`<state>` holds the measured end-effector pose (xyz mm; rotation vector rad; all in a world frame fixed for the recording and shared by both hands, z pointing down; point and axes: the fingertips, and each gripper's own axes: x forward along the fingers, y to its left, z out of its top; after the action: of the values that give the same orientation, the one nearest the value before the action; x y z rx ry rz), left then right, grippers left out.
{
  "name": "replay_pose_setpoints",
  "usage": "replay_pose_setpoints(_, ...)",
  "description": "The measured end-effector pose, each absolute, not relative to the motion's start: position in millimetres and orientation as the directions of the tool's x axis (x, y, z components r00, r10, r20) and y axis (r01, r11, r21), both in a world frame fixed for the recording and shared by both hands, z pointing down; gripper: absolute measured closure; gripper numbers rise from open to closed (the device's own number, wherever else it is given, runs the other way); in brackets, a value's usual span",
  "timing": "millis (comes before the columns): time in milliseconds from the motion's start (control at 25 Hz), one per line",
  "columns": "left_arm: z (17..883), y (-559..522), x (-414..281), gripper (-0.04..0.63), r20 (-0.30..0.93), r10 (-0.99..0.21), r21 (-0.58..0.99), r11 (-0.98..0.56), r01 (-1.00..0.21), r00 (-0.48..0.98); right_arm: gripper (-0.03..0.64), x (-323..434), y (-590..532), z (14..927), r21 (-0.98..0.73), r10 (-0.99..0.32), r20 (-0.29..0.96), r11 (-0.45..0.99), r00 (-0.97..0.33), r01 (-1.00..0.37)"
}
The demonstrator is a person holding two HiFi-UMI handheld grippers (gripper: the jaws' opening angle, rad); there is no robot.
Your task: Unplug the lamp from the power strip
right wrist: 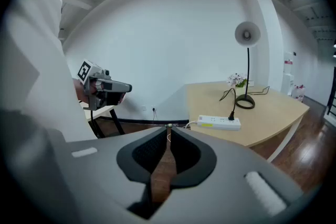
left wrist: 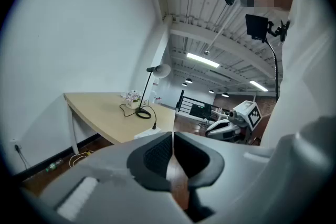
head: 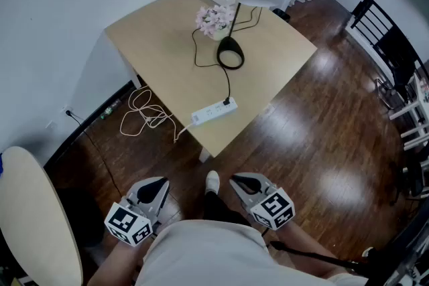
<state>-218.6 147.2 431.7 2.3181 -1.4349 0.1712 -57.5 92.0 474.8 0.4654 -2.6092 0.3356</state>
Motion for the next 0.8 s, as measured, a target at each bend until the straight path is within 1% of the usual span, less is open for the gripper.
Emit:
replay_pose_setpoints(40,432.7,124.8,-216.2,0.589,0.314,-0.827,0.284,-0.387,-0.877,0.466,0.591,-56.0,67.6,474.9,-0.165,-0.258,0.489,0.911,-0.833,-0.379)
replay_pose_setpoints(200,437.7,41.7,-205.2,0.589,0.342,-0.812,0.284,-0.390,-0.876,0.473,0.609,-49.2,-20.7,484.2,-0.179,-0.236,0.516,0.910,-0.823,-0.373)
replay_pose_setpoints(320,449.3,-16.7,-191.1,0.589,0.384,-0.783,0.257,-0.419,-0.871,0.490,0.609,-46.9,-75.6,502.8,-0.154,-0.221,0.551,0.921,-0.805,-0.359)
replay_pose_setpoints(480,466.4,-78.2,-171.2,0.588,0.429,-0.740,0.248,-0.454,-0.856,0.517,0.609,-53.9,-122.2,529.1,-0.110,-0.199,0.601,0.939,-0.774,-0.327)
replay_pose_setpoints(600,478.3,-112.9,-156.1,0.583,0.464,-0.690,0.251,-0.498,-0.830,0.555,0.609,-57.6,-149.5,544.9,-0.117,-0.201,0.620,0.932,-0.758,-0.343)
replay_pose_setpoints(800,508.1,-159.4,-137.1,0.560,0.527,-0.568,0.254,-0.606,-0.754,0.633,0.609,-71.1,-185.0,569.3,-0.106,-0.241,0.652,0.910,-0.719,-0.400)
